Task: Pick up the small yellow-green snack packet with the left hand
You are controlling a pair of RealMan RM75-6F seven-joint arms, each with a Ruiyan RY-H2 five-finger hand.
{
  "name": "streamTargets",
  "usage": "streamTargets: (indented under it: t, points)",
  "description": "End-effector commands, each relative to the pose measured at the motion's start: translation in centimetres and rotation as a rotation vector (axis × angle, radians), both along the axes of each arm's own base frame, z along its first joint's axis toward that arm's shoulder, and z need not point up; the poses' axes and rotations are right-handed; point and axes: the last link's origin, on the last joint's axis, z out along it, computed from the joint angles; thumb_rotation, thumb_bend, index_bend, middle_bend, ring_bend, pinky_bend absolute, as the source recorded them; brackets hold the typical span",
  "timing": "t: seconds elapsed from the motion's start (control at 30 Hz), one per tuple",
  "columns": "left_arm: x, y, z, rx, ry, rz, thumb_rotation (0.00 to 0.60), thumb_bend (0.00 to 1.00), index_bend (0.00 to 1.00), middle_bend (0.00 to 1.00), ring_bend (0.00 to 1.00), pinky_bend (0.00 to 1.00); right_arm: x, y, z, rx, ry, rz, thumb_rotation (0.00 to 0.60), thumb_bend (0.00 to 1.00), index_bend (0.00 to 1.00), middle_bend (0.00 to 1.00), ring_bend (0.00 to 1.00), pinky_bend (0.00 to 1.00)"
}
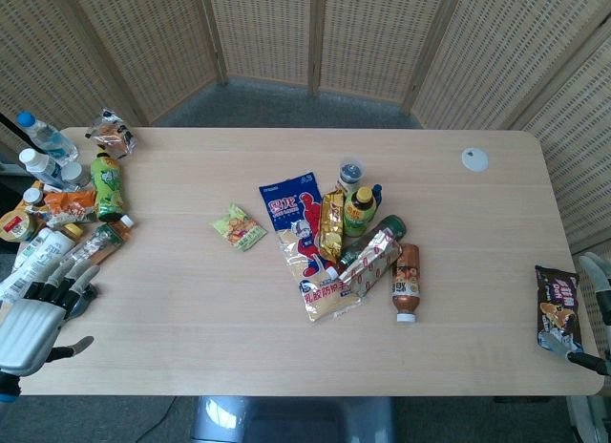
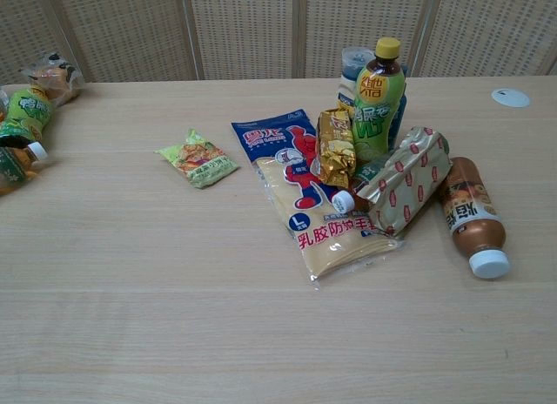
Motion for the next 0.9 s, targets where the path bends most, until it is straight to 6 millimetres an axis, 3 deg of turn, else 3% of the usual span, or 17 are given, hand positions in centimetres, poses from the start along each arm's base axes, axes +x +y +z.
streamTargets:
  t: [0.03,0.3,0.4,0.6,0.7,0.9]
  points:
    - [0.0,-0.1,0.0,-0.005,0.001,-0.002,0.6,0.0,0.0,0.0,0.0,0.0,0.0,0.1,0.0,-0.001,-0.001,-0.001,0.6,0.0,0.0,0.0,0.0,0.0]
    - [-0.4,1.3,-0.4,-0.024,-0.008,-0.019,0.6,0.0,0.0,0.0,0.0,0.0,0.2,0.2,0.3,-0.014,-0.004,0.005,0.6,0.0,0.0,0.0,0.0,0.0]
    - [-0.7,3.8,-1.1,-0.022,0.025,-0.095,0.6,0.0,0.0,0.0,0.0,0.0,0.0,0.1,0.3,-0.015,-0.001,-0.003,0.6,0.0,0.0,0.0,0.0,0.0]
    - [0.0,12.0,-3.3,-0.062,0.158,-0.197,0.6,0.0,0.01,0.0,0.0,0.0,-0.3,-0.3,0.1,-0.014,0.009,-0.016,0.6,0.0,0.0,0.0,0.0,0.0]
    - [1.5,15.3,-5.1,-0.09,0.217,-0.212,0.6,0.0,0.02,0.0,0.0,0.0,-0.4,-0.5,0.1,-0.019,0.012,-0.023,0.6,0.0,0.0,0.0,0.0,0.0]
    - [4.8,19.7,-9.5,-0.164,0.217,-0.161,0.6,0.0,0.03,0.0,0.0,0.0,-1.2,-1.2,0.0,-0.023,0.021,-0.058,0.6,0.0,0.0,0.0,0.0,0.0]
